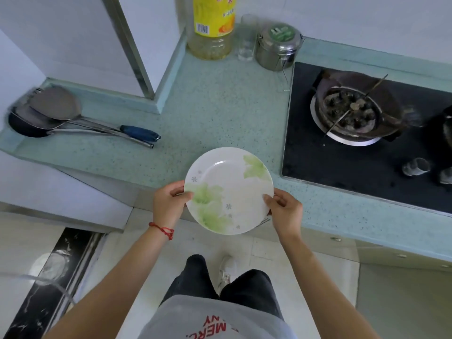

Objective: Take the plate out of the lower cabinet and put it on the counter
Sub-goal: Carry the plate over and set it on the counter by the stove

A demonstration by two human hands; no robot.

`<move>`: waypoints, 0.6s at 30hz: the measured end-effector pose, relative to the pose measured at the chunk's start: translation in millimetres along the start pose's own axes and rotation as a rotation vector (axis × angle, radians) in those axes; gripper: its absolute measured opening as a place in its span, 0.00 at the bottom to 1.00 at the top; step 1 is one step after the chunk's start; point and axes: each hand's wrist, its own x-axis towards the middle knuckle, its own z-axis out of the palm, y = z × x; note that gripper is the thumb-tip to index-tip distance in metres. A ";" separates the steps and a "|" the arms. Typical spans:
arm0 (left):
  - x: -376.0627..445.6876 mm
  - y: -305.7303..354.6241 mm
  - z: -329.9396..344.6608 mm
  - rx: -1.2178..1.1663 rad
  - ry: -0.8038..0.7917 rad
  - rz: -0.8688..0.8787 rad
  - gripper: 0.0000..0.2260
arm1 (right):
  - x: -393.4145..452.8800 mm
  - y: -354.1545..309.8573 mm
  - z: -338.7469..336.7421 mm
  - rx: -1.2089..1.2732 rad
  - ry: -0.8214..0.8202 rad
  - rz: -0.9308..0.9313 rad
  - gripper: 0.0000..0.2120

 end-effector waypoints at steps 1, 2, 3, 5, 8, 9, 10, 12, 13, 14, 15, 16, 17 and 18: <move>5.8 2.6 4.5 0.007 0.006 0.000 0.14 | 7.3 -2.2 0.3 -0.005 0.001 -0.003 0.07; 11.3 5.1 8.9 0.012 0.013 0.002 0.14 | 14.1 -4.9 0.5 -0.017 0.005 -0.005 0.06; 16.7 7.5 12.6 0.015 0.019 0.002 0.14 | 20.5 -7.7 1.1 -0.030 0.008 -0.004 0.06; 27.9 12.2 18.3 0.023 0.025 0.006 0.14 | 31.8 -12.0 3.0 -0.056 0.011 0.004 0.06; 48.7 18.1 24.7 0.041 0.024 0.015 0.14 | 47.5 -17.9 8.3 -0.078 0.019 0.001 0.12; 55.7 20.0 26.8 0.048 0.023 0.013 0.14 | 52.8 -19.8 10.6 -0.083 0.018 -0.002 0.12; 62.6 22.0 28.9 0.055 0.019 0.010 0.14 | 57.6 -22.3 13.1 -0.089 0.020 -0.003 0.13; 77.5 26.7 32.6 0.070 0.006 0.002 0.14 | 67.2 -27.1 19.0 -0.100 0.041 -0.004 0.13; 85.2 29.0 33.9 0.078 -0.002 0.001 0.14 | 71.5 -29.6 22.4 -0.105 0.055 -0.005 0.13; 92.8 31.6 34.6 0.091 -0.013 0.006 0.14 | 75.5 -32.5 26.1 -0.107 0.068 -0.004 0.14; 100.3 34.5 35.4 0.105 -0.023 0.012 0.14 | 80.0 -35.0 30.2 -0.107 0.079 -0.003 0.14; 107.6 37.5 35.7 0.119 -0.028 0.018 0.14 | 84.6 -37.2 34.4 -0.110 0.088 -0.003 0.15; 114.8 40.8 36.0 0.130 -0.026 0.021 0.14 | 89.8 -39.0 38.9 -0.119 0.097 -0.005 0.14; 121.7 44.1 36.1 0.139 -0.023 0.023 0.14 | 94.8 -41.1 43.6 -0.126 0.106 0.001 0.13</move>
